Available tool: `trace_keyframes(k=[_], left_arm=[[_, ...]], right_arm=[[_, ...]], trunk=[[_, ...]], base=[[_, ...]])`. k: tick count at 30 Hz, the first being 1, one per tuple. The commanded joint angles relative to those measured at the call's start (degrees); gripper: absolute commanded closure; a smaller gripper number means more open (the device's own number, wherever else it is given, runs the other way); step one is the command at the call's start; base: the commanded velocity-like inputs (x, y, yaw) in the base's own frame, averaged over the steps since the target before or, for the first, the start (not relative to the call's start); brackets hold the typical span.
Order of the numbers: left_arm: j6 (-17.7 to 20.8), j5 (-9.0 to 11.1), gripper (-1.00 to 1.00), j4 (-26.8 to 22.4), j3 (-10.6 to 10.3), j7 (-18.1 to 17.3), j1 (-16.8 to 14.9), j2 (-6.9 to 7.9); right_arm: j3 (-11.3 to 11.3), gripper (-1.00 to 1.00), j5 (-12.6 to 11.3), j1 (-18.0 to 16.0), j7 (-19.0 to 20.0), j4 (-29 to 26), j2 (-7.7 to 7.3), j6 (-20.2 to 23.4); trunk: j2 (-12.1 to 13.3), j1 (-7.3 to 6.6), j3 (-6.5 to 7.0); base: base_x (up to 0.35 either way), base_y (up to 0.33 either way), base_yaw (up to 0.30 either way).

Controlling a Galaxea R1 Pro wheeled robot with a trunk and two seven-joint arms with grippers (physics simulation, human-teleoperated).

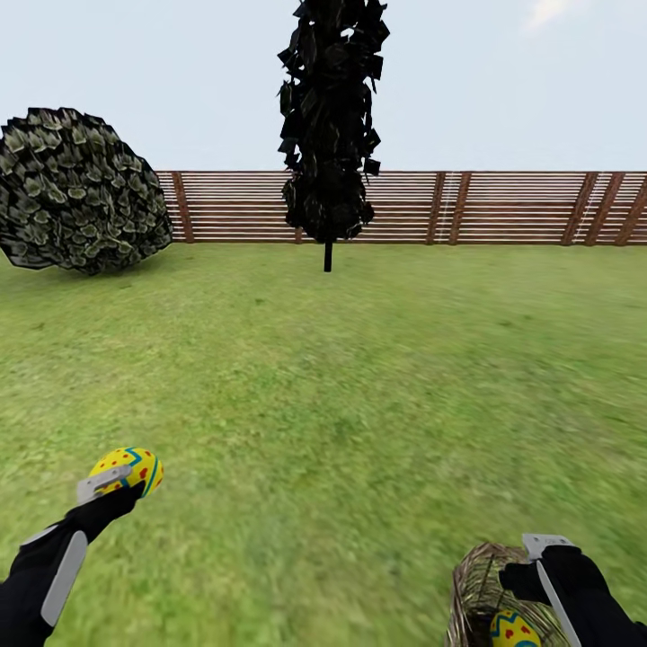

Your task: Take the three Easter eggs out of the wicker basket on the lawn in the garden, then place them on the lawn next to a single tree (choose any tree) so that all three eggs are next to the same tree and none are left in the basket.

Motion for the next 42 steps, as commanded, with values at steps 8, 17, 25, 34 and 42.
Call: trace_keyframes(k=[8,17,25,34,42], left_arm=[[0.4,0.2,1.00,-0.5,0.1,-0.3,0.0,-0.47],[0.4,0.3,1.00,-0.6,0.1,-0.3,0.0,-0.50],[0.4,0.2,1.00,-0.5,0.1,-0.3,-0.1,-0.61],[0.4,0.1,1.00,-0.6,0.1,-0.3,0.0,-1.71],[0.4,0.1,1.00,-0.7,0.1,-0.4,0.0,-1.70]], right_arm=[[0.0,-1.00,0.4,0.0,0.4,-0.1,0.00,0.2],[0.0,-1.00,0.4,0.0,0.4,-0.1,0.00,0.2],[0.0,-1.00,0.4,0.0,0.4,-0.1,0.00,0.2],[0.0,-1.00,0.4,0.0,0.4,-0.1,0.00,0.3],[0.0,-1.00,0.4,0.0,0.4,-0.1,0.00,0.3]], trunk=[[-3.3,1.76,-1.50],[-6.9,3.73,-3.11],[-10.1,5.49,-4.55],[-13.7,7.47,-6.16],[-16.9,9.23,-7.60]], base=[[0.000,0.000,0.000],[0.000,0.000,0.000],[0.000,0.000,0.000],[0.000,0.000,0.000],[0.000,0.000,0.000]])
